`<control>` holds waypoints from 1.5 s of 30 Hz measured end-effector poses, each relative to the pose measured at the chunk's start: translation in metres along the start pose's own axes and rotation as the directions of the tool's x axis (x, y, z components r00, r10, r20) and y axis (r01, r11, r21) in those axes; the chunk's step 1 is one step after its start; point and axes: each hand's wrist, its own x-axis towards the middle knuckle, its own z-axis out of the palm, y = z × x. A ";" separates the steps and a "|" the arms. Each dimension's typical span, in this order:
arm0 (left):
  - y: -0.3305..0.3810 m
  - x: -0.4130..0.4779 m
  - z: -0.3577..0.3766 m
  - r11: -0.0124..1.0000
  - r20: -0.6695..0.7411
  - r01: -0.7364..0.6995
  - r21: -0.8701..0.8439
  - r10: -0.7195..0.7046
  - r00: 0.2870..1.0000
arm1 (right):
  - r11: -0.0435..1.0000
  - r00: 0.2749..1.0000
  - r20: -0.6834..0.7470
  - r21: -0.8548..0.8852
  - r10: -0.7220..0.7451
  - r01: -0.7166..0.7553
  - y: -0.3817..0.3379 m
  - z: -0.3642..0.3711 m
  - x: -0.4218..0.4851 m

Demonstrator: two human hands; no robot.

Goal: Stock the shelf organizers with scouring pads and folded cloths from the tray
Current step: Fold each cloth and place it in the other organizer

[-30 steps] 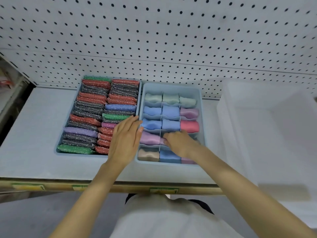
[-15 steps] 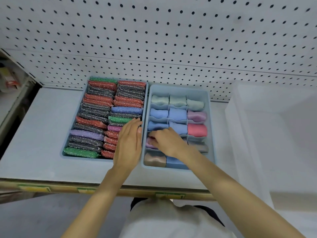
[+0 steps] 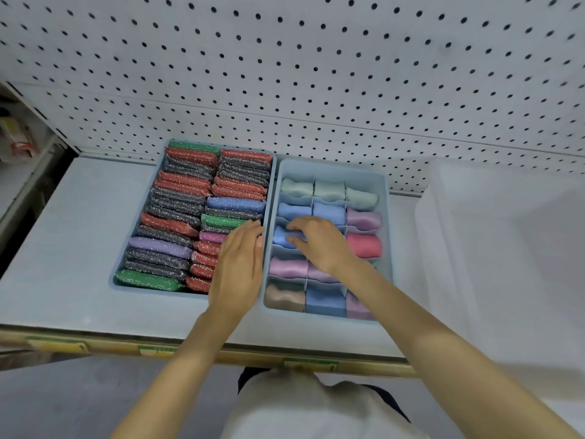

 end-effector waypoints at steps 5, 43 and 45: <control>0.001 0.000 0.000 1.000 -0.011 -0.003 0.015 0.003 1.000 | 0.979 0.999 0.037 -0.206 0.008 -0.001 -0.001 0.014 0.011; 0.009 0.005 0.002 0.849 0.231 -0.142 0.509 0.024 0.973 | 0.995 0.983 0.173 -0.091 0.056 -0.041 0.033 -0.038 0.087; 0.009 0.006 0.003 0.846 0.220 -0.134 0.515 0.020 0.975 | 0.985 0.967 0.238 -0.166 0.093 -0.054 0.032 -0.029 0.096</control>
